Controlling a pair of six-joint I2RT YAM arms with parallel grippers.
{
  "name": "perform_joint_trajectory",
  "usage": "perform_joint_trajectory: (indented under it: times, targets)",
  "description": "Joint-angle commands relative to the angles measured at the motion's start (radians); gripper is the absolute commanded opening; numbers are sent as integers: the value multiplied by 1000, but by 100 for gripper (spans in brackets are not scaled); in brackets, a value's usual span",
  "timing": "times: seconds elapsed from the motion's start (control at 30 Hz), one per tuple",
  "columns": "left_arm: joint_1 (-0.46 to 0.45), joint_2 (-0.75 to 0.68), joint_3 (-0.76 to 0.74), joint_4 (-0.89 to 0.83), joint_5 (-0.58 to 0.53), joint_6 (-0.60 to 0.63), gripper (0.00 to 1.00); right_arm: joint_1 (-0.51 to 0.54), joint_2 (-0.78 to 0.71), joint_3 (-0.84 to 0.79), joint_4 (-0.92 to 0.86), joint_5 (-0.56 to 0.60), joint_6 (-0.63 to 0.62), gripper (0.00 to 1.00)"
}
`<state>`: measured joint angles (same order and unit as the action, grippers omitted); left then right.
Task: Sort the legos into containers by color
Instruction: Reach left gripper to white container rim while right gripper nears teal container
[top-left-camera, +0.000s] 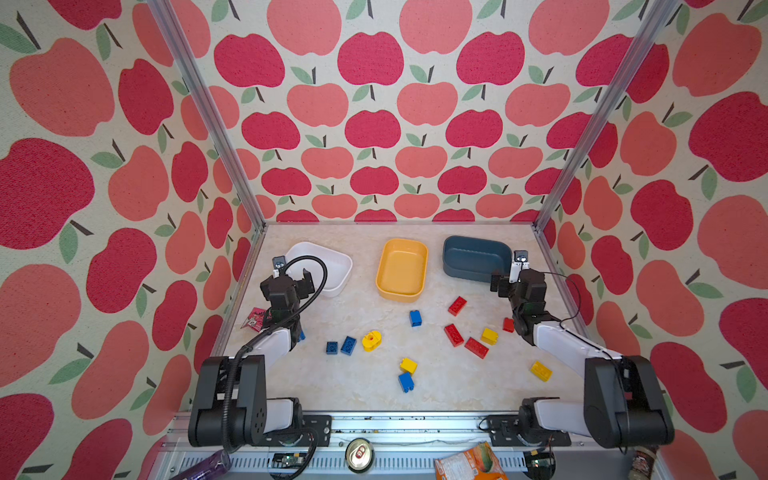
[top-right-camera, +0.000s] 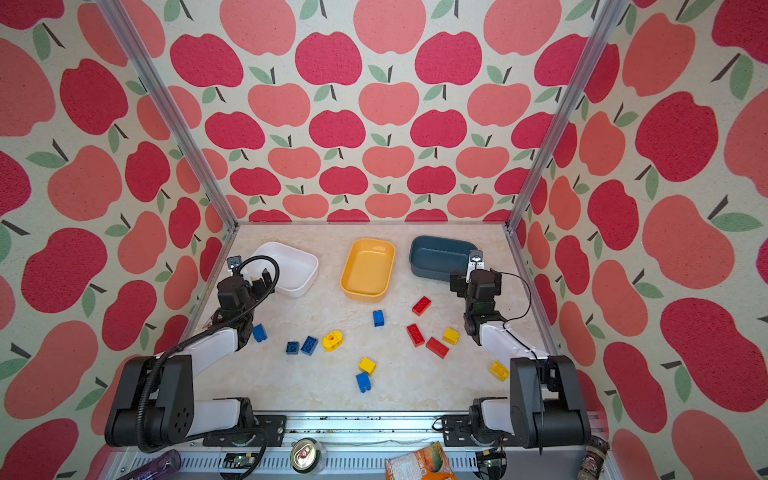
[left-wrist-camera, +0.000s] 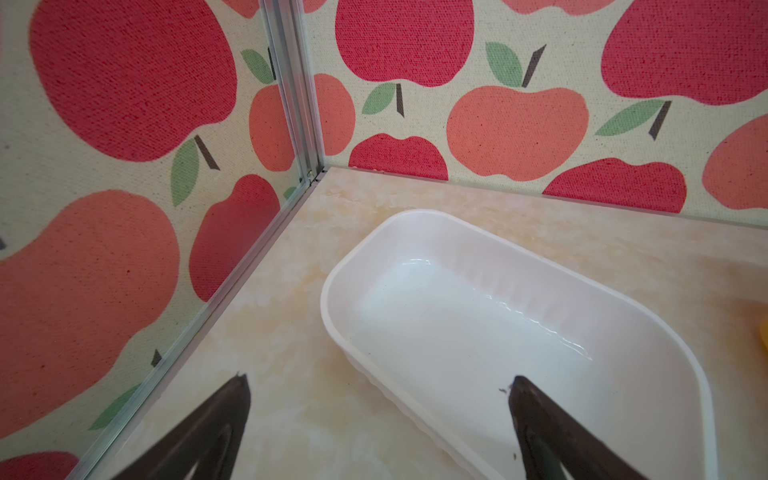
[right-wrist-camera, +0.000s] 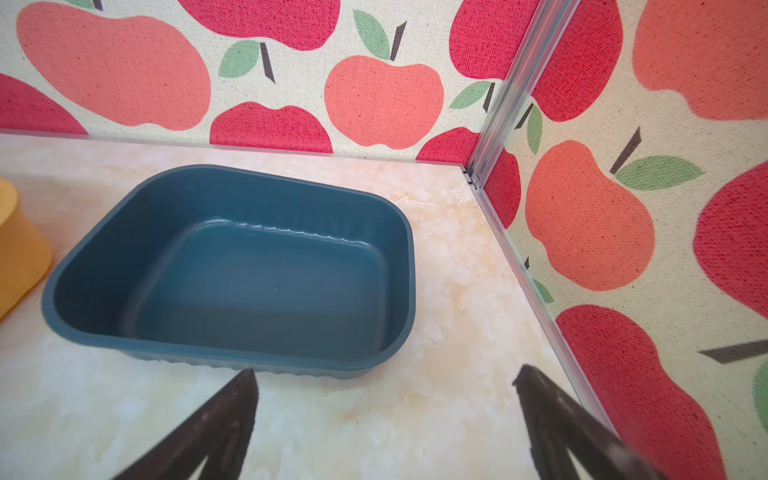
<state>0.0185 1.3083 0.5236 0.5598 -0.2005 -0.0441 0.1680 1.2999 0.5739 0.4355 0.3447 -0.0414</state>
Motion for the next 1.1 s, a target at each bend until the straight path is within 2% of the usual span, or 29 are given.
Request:
perform_joint_trajectory:
  times: [0.0,0.2,0.3,0.43,0.53,0.63,0.73,1.07]
  targets:
    - [-5,-60,98,-378,-21,-107,99,23,-61,66,-284,35,52,99]
    - [-12,-112,273,-827,-7,-371,98,54,-116,185,-501,-16,97,99]
    - [12,-76,371,-967,84,-469,94,63,-108,251,-585,-54,115,99]
    - [59,48,520,-1122,225,-563,84,81,-81,340,-675,-111,126,99]
    - [93,127,569,-1139,328,-608,73,94,-73,372,-704,-144,129,99]
    - [108,192,602,-1119,394,-636,68,97,-77,377,-706,-169,135,99]
    - [115,253,650,-1144,428,-649,66,97,-79,376,-710,-186,139,99]
    - [115,396,727,-1110,401,-638,64,99,-68,378,-700,-213,143,99]
